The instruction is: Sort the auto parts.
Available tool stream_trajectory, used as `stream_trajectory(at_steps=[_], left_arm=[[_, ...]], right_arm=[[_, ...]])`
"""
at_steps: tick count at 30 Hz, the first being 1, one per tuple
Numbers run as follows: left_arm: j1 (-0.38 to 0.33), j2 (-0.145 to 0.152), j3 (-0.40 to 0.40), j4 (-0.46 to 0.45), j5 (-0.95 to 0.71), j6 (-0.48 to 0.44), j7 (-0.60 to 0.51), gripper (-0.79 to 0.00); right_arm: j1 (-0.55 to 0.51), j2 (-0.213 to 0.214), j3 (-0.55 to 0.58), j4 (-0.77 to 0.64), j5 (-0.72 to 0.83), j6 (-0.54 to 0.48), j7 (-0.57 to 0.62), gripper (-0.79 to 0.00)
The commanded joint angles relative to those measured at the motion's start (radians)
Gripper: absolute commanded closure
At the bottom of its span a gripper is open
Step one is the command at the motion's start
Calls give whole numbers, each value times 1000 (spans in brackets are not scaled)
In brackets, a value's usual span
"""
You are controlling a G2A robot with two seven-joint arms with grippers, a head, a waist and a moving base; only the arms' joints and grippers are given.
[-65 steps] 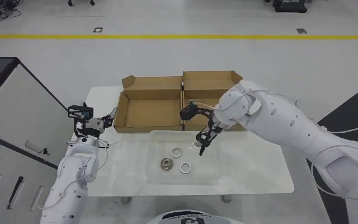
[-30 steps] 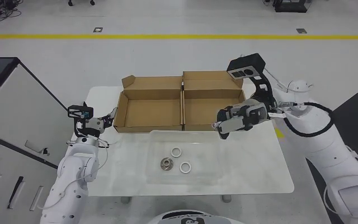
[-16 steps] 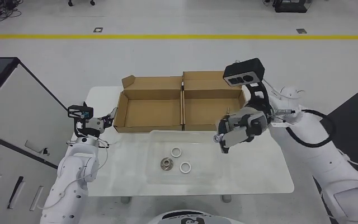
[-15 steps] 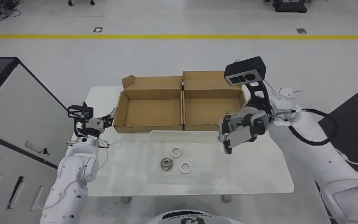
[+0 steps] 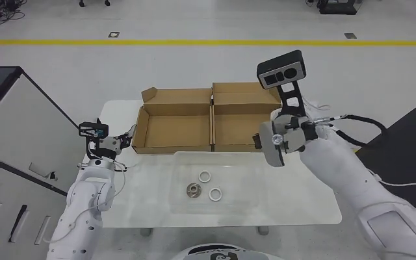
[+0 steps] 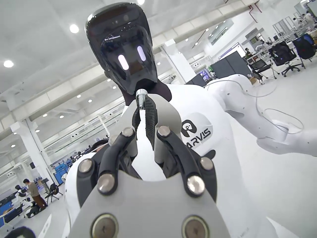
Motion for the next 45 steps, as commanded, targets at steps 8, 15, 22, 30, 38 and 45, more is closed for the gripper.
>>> stream_trajectory(at_steps=[8, 15, 22, 30, 38, 45], left_arm=[[0, 0, 0, 0, 0, 0, 0, -785], [0, 0, 0, 0, 0, 0, 0, -785], [0, 0, 0, 0, 0, 0, 0, -785], [0, 0, 0, 0, 0, 0, 0, -785], [0, 0, 0, 0, 0, 0, 0, -785], [0, 0, 0, 0, 0, 0, 0, -785]], right_arm=[[-2, -29, 14, 33, -12, 35, -11, 0], [5, -31, 60, 58, -176, 98, -46, 0], [-14, -26, 119, 49, -293, 158, -59, 0], [-55, -37, 161, 28, -196, 143, -40, 0], [-76, -70, 172, 27, 19, 95, -10, 0], [-63, -82, 191, 52, -54, 124, -2, 0]])
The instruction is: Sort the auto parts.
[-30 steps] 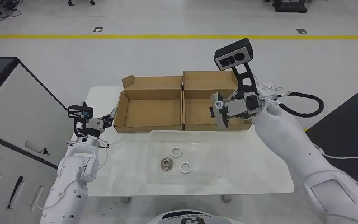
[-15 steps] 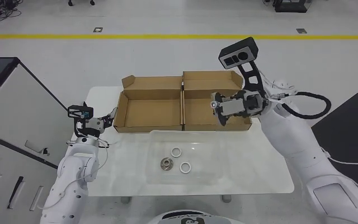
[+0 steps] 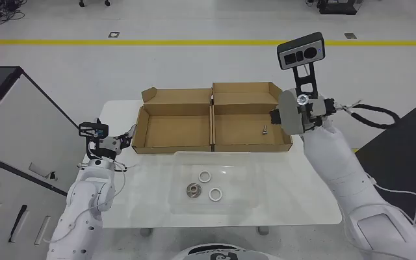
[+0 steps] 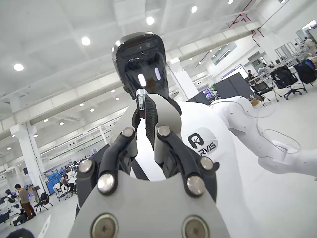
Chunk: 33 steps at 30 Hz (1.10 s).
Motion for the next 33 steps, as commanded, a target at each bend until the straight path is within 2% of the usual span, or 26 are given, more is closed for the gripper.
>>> stream_trajectory(at_steps=[1, 7, 13, 23, 33], left_arm=[[0, 0, 0, 0, 0, 0, 0, -785], [0, 0, 0, 0, 0, 0, 0, -785], [0, 0, 0, 0, 0, 0, 0, -785], [0, 0, 0, 0, 0, 0, 0, -785], [0, 0, 0, 0, 0, 0, 0, -785]], right_arm=[[3, 0, 8, 7, -47, 17, 1, 0], [15, 7, 40, 10, -225, 89, 17, 0], [5, 9, 63, -3, -293, 121, 15, 0], [-31, -18, 52, -16, -96, 81, 46, 0], [-39, -34, 46, -18, -35, 68, 60, 0]])
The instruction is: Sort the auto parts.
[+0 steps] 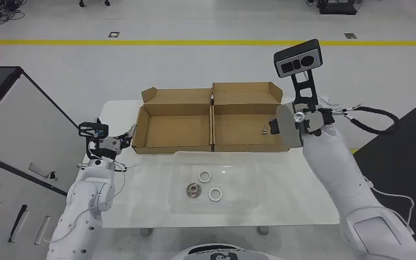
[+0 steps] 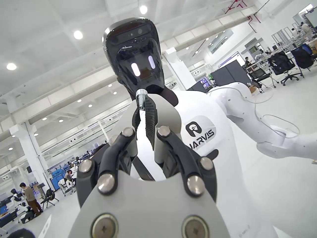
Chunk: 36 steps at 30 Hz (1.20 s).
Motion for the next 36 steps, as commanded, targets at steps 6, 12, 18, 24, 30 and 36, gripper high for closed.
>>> stream_trajectory(at_steps=[6, 12, 18, 24, 30, 36], left_arm=[[0, 0, 0, 0, 0, 0, 0, -785], [0, 0, 0, 0, 0, 0, 0, -785], [0, 0, 0, 0, 0, 0, 0, -785], [0, 0, 0, 0, 0, 0, 0, -785], [0, 0, 0, 0, 0, 0, 0, -785], [0, 0, 0, 0, 0, 0, 0, -785]], right_arm=[[0, 0, 0, 0, 0, 0, 0, 0], [0, 0, 0, 0, 0, 0, 0, 0], [0, 0, 0, 0, 0, 0, 0, 0], [-5, 1, 4, -4, -21, 9, -21, 0], [-31, 43, 145, 24, -309, 195, -1, 0], [-41, 99, 328, 39, -614, 364, 103, 0]])
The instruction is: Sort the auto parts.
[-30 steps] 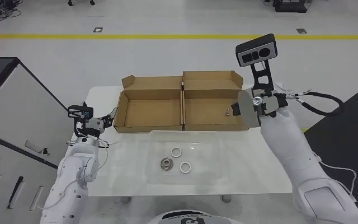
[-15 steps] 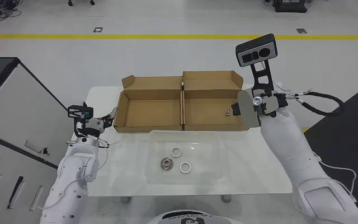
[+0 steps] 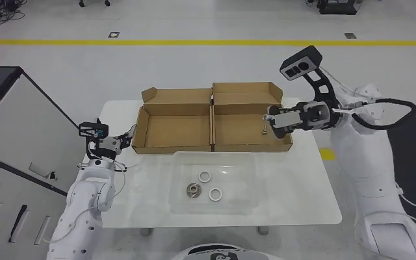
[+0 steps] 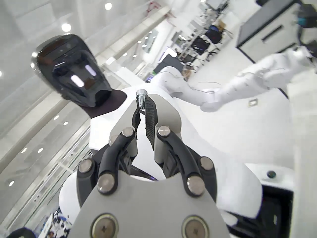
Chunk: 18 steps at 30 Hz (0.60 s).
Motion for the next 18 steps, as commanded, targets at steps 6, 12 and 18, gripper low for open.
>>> stream_trajectory(at_steps=[6, 12, 18], left_arm=[[0, 0, 0, 0, 0, 0, 0, -785], [0, 0, 0, 0, 0, 0, 0, -785], [0, 0, 0, 0, 0, 0, 0, -785]], right_arm=[[95, 81, 11, -9, -453, 96, 11, 0], [267, 165, -221, 85, -786, 16, 11, 0], [430, 204, -517, 219, -970, -39, 11, 0]])
